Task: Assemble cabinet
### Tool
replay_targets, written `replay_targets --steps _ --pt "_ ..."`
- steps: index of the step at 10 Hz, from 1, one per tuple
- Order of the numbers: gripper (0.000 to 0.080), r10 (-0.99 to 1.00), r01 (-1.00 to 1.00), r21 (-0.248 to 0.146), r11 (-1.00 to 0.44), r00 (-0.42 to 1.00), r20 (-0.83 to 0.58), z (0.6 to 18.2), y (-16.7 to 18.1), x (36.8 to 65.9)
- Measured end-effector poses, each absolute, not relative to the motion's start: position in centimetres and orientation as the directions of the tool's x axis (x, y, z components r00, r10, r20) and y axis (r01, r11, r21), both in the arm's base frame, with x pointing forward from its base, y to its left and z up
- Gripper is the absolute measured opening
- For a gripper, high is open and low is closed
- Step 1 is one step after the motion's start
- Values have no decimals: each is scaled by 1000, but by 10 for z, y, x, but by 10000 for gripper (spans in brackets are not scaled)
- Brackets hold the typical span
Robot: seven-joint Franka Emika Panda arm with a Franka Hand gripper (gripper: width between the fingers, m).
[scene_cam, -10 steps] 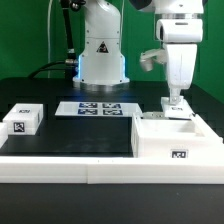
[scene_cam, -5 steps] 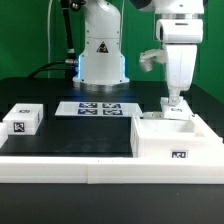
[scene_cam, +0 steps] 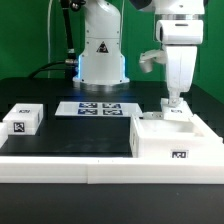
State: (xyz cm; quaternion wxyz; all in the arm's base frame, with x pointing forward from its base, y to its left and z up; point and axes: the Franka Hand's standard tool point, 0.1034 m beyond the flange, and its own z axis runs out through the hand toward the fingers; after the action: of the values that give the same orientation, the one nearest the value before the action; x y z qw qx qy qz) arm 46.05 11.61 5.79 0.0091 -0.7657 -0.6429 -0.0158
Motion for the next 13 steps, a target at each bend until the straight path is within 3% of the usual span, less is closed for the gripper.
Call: replay_targets --steps 6,11,13 --pt "70 992 993 16 -120 119 40 57 114 488" --pt "70 992 993 19 -119 118 43 57 113 494" --pt "70 991 991 31 -131 129 45 58 109 519"
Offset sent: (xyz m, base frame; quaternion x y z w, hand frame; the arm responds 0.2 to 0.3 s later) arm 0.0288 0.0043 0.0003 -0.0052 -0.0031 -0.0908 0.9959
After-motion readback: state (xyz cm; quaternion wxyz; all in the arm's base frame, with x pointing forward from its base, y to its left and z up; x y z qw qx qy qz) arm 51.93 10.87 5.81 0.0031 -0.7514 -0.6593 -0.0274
